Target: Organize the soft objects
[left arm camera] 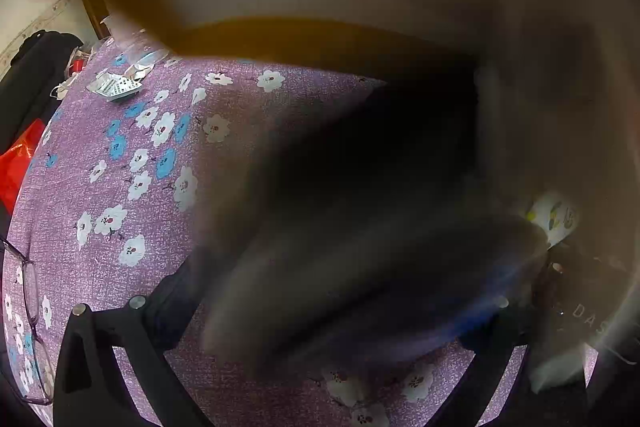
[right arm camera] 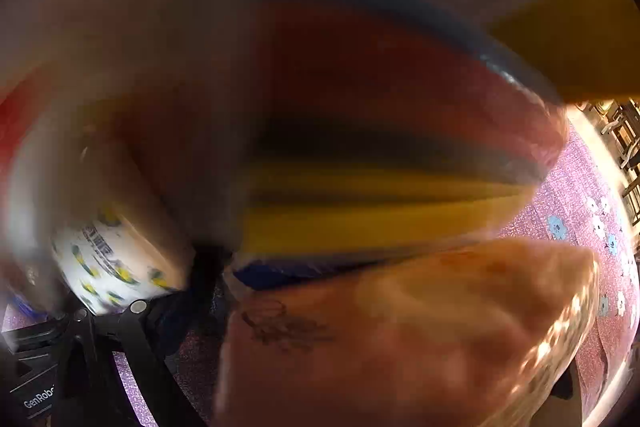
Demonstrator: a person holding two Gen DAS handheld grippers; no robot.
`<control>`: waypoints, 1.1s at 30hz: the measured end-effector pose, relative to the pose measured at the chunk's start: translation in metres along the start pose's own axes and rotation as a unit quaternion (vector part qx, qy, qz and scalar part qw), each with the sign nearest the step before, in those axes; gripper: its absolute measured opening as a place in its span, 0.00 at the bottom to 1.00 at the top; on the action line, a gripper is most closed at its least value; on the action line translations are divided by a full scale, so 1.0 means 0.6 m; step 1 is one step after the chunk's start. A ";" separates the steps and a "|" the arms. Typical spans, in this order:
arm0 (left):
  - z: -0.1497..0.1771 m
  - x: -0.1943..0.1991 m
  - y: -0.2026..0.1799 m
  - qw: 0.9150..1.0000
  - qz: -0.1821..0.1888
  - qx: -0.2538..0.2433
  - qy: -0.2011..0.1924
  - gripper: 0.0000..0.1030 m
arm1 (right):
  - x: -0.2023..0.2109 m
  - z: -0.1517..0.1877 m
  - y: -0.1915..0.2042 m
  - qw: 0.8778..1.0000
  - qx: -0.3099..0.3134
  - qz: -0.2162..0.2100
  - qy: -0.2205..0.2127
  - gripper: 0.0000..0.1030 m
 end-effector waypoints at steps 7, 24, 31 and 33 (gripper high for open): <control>0.000 0.000 -0.003 1.000 0.000 0.000 0.000 1.00 | -0.005 0.002 0.001 1.000 0.000 0.000 0.000 0.99; -0.001 -0.001 -0.003 1.000 0.000 0.000 0.000 1.00 | -0.001 0.003 0.002 1.000 0.000 0.000 0.000 0.99; -0.001 -0.001 -0.003 1.000 0.000 0.000 0.000 1.00 | 0.001 0.003 0.001 1.000 0.000 0.000 0.000 0.99; -0.001 0.000 -0.003 1.000 0.000 0.000 0.000 1.00 | 0.002 0.003 0.002 1.000 0.000 0.001 0.000 0.99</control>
Point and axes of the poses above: each gripper's, at about its wrist camera, not at the fingertips, and x roughly against the way its jaws point, y to its left, z to its underside, the point moved 5 cm from there along -x, roughly the way its jaws point, and after that the axes turned 9 degrees about -x, right-handed, at the moved point
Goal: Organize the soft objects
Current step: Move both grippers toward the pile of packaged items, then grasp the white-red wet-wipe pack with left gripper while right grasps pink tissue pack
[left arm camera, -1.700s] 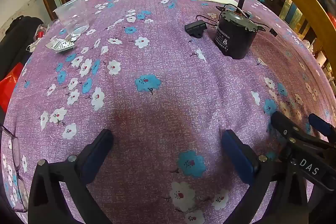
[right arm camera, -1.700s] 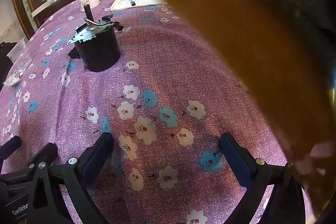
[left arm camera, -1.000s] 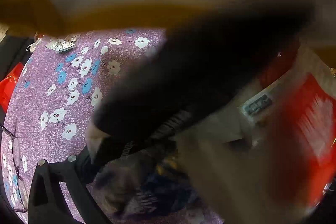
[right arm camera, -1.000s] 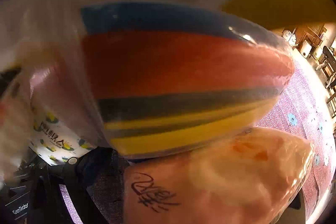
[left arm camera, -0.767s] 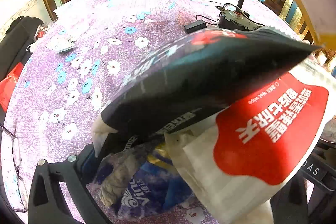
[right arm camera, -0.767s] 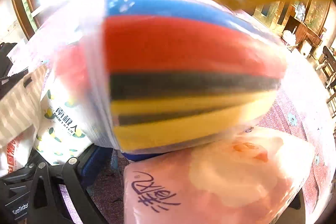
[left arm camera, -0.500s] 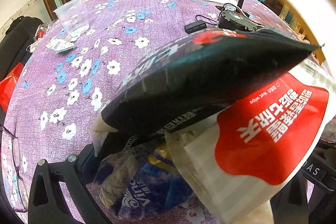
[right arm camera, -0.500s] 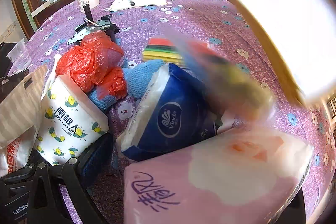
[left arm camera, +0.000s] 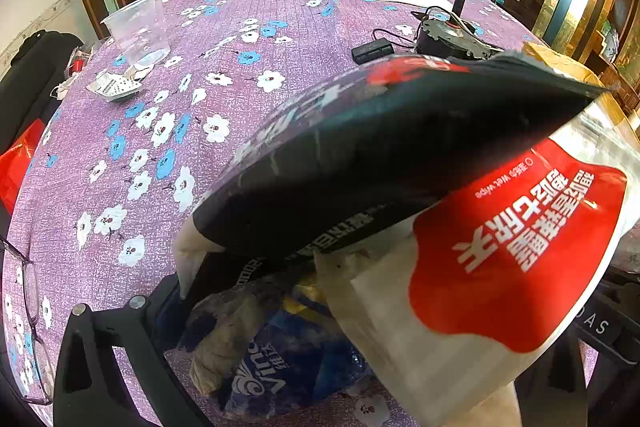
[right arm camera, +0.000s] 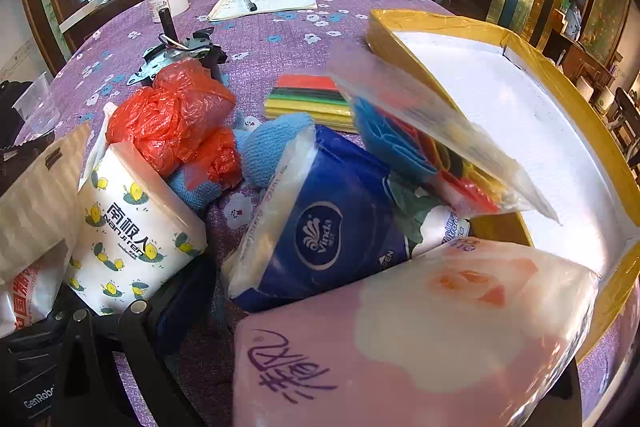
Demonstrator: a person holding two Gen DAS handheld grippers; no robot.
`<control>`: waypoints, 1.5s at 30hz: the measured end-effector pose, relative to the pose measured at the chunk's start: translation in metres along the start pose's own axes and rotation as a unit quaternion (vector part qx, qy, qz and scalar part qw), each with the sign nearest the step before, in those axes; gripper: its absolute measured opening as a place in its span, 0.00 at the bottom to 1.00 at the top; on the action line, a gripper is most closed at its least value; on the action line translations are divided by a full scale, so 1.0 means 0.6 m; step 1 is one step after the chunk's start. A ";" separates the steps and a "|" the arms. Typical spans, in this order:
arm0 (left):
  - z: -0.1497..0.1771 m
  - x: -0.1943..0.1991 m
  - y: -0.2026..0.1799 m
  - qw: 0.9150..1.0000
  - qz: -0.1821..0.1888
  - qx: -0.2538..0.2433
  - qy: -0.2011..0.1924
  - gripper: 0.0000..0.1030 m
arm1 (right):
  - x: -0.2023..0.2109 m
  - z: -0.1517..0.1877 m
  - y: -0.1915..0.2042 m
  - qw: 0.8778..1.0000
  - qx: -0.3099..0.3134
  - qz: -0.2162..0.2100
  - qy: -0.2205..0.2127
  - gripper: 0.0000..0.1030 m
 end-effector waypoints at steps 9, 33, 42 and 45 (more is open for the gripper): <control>0.000 0.000 0.000 1.000 0.000 0.000 0.000 1.00 | 0.000 0.000 0.000 1.000 0.000 0.000 0.000 0.99; 0.082 0.103 0.010 0.997 0.049 -0.041 -0.034 0.97 | 0.137 0.108 -0.014 0.924 0.215 -0.314 0.041 0.73; 0.084 0.154 -0.019 0.991 0.054 -0.096 -0.081 0.97 | 0.207 0.112 -0.059 0.915 0.211 -0.341 -0.040 0.69; 0.082 0.161 -0.056 0.984 0.047 -0.144 -0.099 0.97 | 0.202 0.108 -0.073 0.920 0.194 -0.339 -0.038 0.69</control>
Point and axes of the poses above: each gripper's, at about its wrist camera, not at the fingertips, and x roughly against the way its jaws point, y to its left, z to its underside, the point moved 5 cm from there along -x, roughly the way its jaws point, and after that the axes turned 9 degrees about -x, right-handed, at the moved point
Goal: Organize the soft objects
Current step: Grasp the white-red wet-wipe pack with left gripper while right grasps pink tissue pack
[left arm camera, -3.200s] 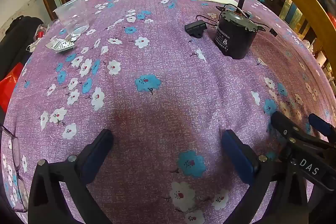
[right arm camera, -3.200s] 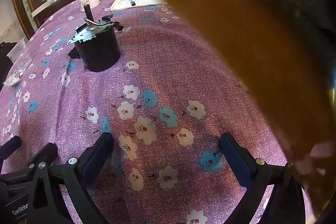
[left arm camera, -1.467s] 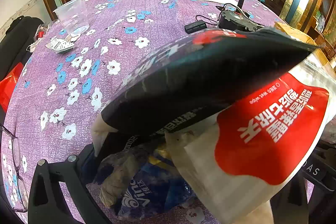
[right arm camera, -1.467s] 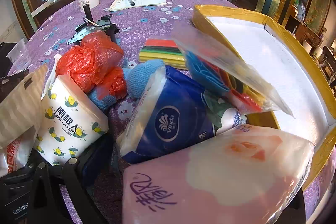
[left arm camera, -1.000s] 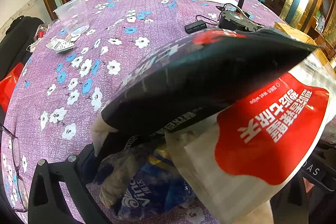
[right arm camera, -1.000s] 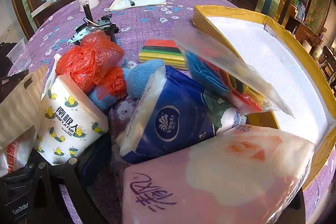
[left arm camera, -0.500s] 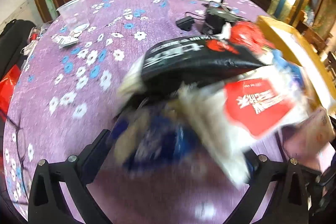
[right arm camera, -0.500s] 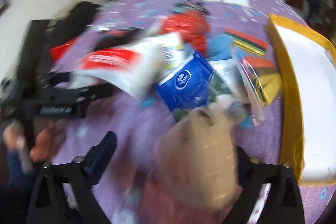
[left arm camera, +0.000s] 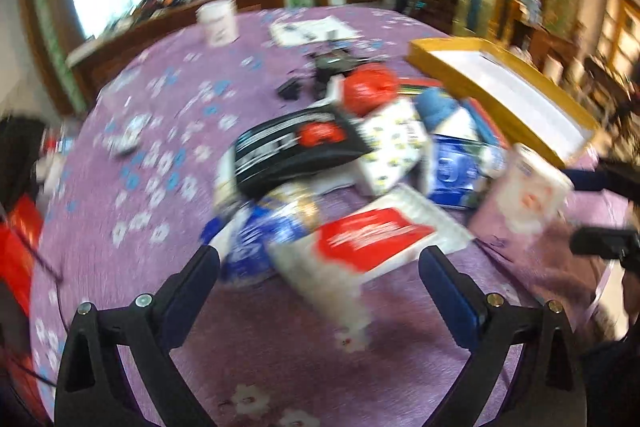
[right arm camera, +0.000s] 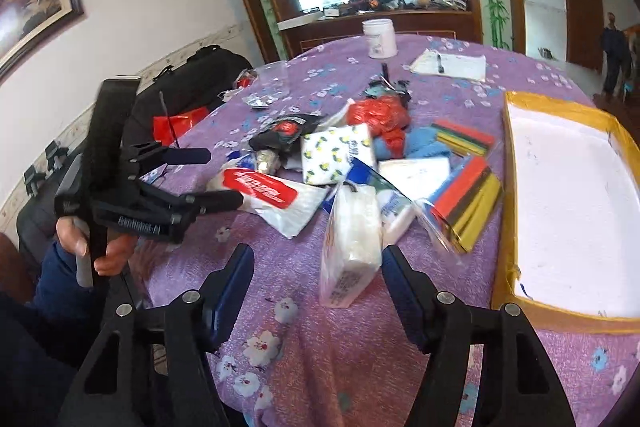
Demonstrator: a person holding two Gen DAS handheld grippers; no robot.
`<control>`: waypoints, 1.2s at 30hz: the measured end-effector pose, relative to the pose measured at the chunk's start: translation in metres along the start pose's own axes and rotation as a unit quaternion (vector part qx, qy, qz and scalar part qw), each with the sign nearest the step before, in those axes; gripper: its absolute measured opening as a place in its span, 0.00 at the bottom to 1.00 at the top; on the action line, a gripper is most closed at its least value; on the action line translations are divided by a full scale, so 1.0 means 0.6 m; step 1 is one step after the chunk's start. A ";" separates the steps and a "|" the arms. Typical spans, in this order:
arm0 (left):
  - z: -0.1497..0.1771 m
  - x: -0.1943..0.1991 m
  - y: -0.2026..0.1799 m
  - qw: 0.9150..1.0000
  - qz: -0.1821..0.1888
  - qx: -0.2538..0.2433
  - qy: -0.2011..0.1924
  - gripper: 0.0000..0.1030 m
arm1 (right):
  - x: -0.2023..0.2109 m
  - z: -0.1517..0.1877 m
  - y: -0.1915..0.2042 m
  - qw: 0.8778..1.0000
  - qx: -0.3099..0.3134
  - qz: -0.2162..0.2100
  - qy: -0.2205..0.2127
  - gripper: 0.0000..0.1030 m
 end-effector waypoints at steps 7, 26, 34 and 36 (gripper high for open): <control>-0.012 -0.038 -0.044 0.997 -0.028 -0.073 0.017 0.97 | -0.003 0.004 -0.034 0.999 -0.045 0.005 0.004 0.69; -0.004 -0.070 -0.028 0.997 0.053 -0.015 0.060 0.78 | -0.044 0.010 -0.064 0.991 -0.123 -0.002 0.044 0.69; -0.009 -0.091 -0.058 0.997 0.034 0.000 0.063 0.42 | -0.084 0.007 -0.057 0.988 -0.144 -0.016 0.056 0.31; -0.006 -0.086 -0.058 0.998 0.026 0.006 0.060 0.39 | -0.075 0.005 -0.051 0.989 -0.139 -0.026 0.043 0.24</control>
Point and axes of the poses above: each gripper's, at about its wrist camera, not at the fingertips, and x roughly against the way its jaws point, y to its left, z to its underside, the point moved 5 cm from there along -x, roughly the way its jaws point, and after that the axes turned 9 degrees about -x, right-handed, at the moved point
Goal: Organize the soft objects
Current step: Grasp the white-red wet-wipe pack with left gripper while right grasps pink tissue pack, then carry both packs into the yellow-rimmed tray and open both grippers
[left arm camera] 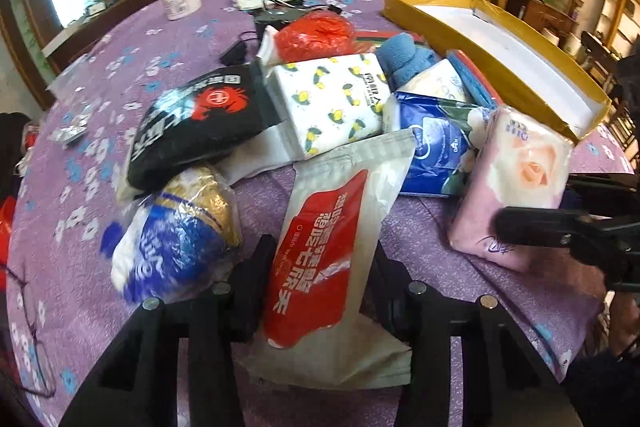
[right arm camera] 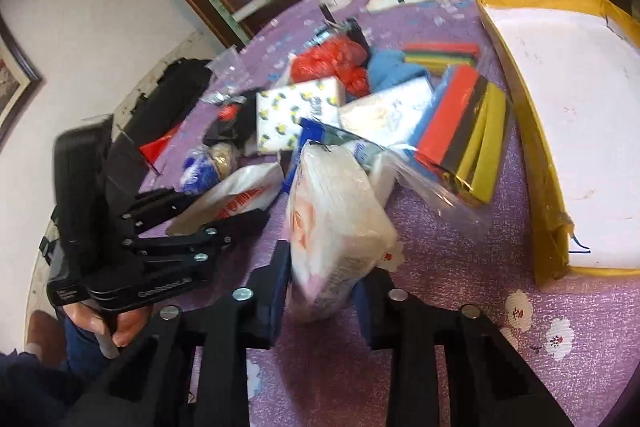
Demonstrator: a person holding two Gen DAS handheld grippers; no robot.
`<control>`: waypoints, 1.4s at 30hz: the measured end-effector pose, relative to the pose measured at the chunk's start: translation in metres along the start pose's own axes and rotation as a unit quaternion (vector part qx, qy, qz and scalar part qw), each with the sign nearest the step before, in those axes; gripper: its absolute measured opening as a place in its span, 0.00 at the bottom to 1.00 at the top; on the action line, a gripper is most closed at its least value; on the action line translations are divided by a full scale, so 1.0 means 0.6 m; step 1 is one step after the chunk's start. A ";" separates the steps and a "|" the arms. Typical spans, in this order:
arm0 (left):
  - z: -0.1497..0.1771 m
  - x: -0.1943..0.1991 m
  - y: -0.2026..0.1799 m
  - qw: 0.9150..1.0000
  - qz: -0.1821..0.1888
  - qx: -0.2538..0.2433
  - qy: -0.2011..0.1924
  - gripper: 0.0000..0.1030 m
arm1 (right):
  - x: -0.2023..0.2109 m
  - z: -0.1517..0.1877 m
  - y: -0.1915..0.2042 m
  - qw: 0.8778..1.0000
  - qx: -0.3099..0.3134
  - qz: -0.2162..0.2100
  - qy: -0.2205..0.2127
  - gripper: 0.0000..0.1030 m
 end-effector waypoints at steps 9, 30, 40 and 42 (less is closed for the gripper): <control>-0.022 0.066 -0.002 0.996 0.064 0.033 -0.057 0.39 | 0.065 -0.020 0.011 0.998 0.016 -0.023 -0.059 0.23; -0.310 -0.032 -0.154 0.988 0.142 0.011 -0.055 0.40 | 0.176 -0.238 -0.195 0.978 -0.129 0.050 -0.158 0.23; -0.430 -0.181 -0.181 0.994 0.105 0.034 -0.006 0.40 | 0.113 -0.370 -0.329 0.962 -0.214 0.102 -0.135 0.22; -0.433 -0.196 -0.177 0.993 0.109 0.044 -0.004 0.40 | 0.092 -0.369 -0.347 0.961 -0.232 0.094 -0.120 0.22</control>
Point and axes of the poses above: each gripper's, at about its wrist camera, not at the fingertips, and x roughly against the way its jaws point, y to its left, z to its underside, the point moved 5 cm from there along -x, roughly the way its jaws point, and after that the axes turned 9 degrees about -x, right-handed, at the moved point
